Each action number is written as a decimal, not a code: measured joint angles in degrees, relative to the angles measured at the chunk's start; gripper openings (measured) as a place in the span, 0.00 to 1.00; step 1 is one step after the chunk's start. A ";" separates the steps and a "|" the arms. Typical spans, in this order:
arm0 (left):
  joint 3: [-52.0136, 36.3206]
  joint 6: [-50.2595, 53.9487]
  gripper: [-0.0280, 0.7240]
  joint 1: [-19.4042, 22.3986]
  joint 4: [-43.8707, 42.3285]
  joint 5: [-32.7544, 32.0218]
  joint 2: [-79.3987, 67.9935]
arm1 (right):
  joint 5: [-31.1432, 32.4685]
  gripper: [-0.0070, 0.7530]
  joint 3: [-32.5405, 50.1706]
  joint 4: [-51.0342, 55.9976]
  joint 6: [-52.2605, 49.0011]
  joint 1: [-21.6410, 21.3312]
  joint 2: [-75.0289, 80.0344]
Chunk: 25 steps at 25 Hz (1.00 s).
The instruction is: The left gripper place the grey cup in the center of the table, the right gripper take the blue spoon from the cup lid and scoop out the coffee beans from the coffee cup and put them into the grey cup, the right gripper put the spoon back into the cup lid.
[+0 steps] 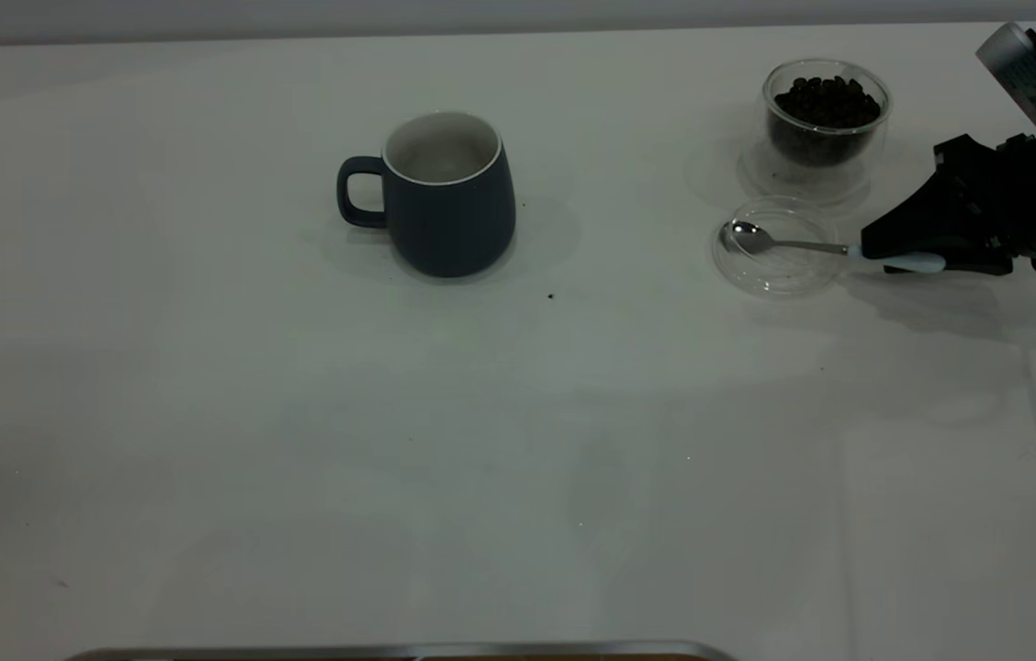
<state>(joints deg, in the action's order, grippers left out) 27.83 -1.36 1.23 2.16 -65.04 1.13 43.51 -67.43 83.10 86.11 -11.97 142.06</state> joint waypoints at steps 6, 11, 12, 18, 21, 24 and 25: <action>0.00 0.13 0.78 0.00 0.00 0.00 0.00 | -0.71 0.42 0.00 0.34 0.00 0.00 0.00; 0.00 0.13 0.78 0.00 0.00 0.00 0.00 | -2.69 0.60 0.00 0.91 1.81 0.51 -1.19; 0.00 0.13 0.78 0.00 0.00 0.00 0.00 | -3.87 0.64 0.00 1.24 2.55 0.78 -1.85; 0.00 0.13 0.78 0.00 0.00 0.00 0.00 | -12.54 0.77 0.20 0.80 2.19 3.39 -9.35; 0.00 0.13 0.78 0.00 0.00 0.00 0.00 | -13.31 0.77 1.91 -6.57 -5.89 6.52 -17.18; 0.00 0.13 0.78 0.00 0.00 0.00 0.00 | -12.98 0.77 5.71 -22.40 -23.36 11.35 -29.45; 0.00 0.13 0.78 0.00 0.00 0.00 0.00 | -12.31 0.77 7.33 -29.86 -29.67 13.21 -34.59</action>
<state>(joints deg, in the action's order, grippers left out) 27.83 -1.24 1.23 2.16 -65.04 1.13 31.20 -60.10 53.23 56.44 1.24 107.47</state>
